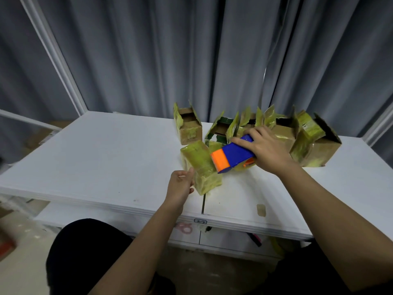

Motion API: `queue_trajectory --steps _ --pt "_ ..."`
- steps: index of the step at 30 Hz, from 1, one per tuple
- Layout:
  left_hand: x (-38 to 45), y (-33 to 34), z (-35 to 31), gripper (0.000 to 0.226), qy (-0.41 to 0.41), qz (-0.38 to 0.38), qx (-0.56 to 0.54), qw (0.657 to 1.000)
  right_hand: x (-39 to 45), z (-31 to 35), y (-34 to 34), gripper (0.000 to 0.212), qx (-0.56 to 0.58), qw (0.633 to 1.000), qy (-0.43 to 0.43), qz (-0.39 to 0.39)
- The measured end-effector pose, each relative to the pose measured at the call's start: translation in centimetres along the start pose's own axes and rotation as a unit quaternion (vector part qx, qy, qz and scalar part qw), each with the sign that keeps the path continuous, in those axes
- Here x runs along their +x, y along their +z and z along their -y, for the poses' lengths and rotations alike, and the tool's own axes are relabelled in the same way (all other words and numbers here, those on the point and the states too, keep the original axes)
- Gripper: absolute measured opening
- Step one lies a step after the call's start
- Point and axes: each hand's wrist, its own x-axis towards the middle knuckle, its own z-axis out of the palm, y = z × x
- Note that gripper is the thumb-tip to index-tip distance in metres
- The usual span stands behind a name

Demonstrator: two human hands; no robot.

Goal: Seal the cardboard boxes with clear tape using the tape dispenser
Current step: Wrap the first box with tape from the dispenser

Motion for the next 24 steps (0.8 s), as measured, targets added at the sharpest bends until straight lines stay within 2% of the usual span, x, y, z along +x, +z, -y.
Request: queue_trajectory --steps 12,16,20,24 --pt "0.6 0.7 2.1 0.016 0.005 -0.036 -0.004 0.999 1.4 -0.2 2.5 0.084 -0.037 0.999 -0.016 -0.012" --pt "0.7 0.8 2.6 0.012 0.119 -0.048 0.041 0.991 1.0 -0.6 3.8 0.084 -0.022 0.999 -0.016 -0.044" --pt "0.2 0.7 2.0 0.020 0.233 -0.056 0.053 0.969 0.9 -0.9 3.9 0.078 -0.018 0.996 -0.014 -0.083" --pt "-0.1 0.8 1.4 0.022 0.291 -0.052 0.055 0.954 1.1 -0.9 3.7 0.079 -0.012 0.996 -0.005 -0.089"
